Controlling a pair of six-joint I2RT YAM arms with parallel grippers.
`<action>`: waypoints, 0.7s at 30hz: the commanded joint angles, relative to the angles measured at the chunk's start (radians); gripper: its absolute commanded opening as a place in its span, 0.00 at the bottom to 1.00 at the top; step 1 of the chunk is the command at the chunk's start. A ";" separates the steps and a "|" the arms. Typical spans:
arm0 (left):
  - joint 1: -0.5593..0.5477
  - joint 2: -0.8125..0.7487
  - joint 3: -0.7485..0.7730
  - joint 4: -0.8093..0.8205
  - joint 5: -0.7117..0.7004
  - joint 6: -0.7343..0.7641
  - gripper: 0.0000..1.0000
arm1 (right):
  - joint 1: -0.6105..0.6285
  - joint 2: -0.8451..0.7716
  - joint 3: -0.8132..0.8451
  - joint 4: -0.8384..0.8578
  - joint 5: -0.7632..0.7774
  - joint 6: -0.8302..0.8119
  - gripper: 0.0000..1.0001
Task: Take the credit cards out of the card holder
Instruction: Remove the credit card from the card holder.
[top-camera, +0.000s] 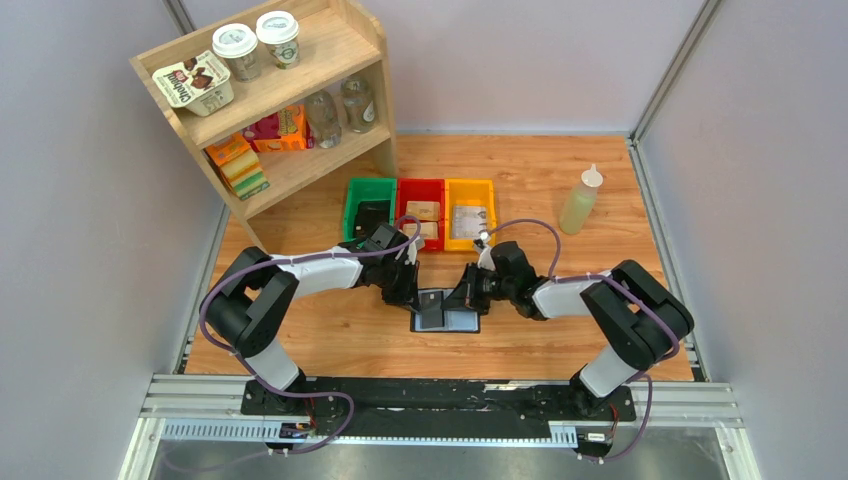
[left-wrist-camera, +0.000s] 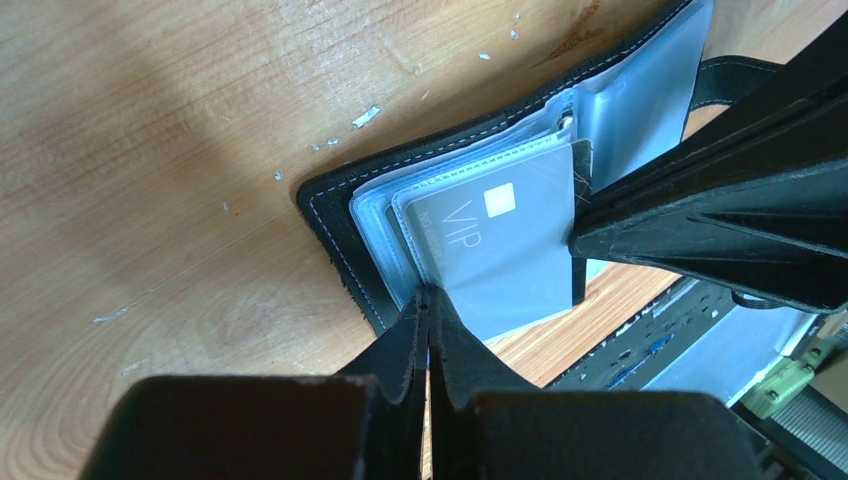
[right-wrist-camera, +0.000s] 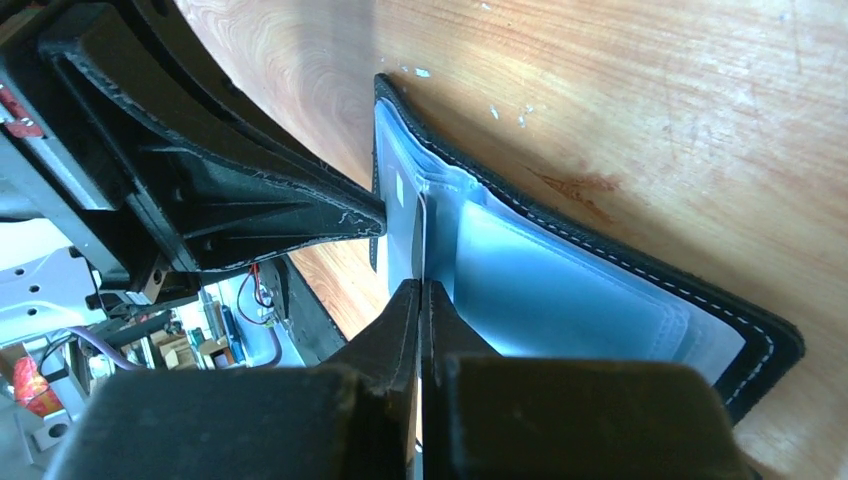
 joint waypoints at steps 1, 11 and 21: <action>-0.013 0.053 -0.032 -0.042 -0.083 0.044 0.00 | -0.016 -0.067 0.001 0.004 -0.026 -0.044 0.00; -0.013 0.054 -0.032 -0.040 -0.080 0.046 0.00 | -0.044 -0.045 0.005 -0.010 -0.081 -0.063 0.01; -0.013 0.050 -0.032 -0.040 -0.080 0.046 0.00 | -0.036 0.056 0.033 0.070 -0.118 -0.017 0.19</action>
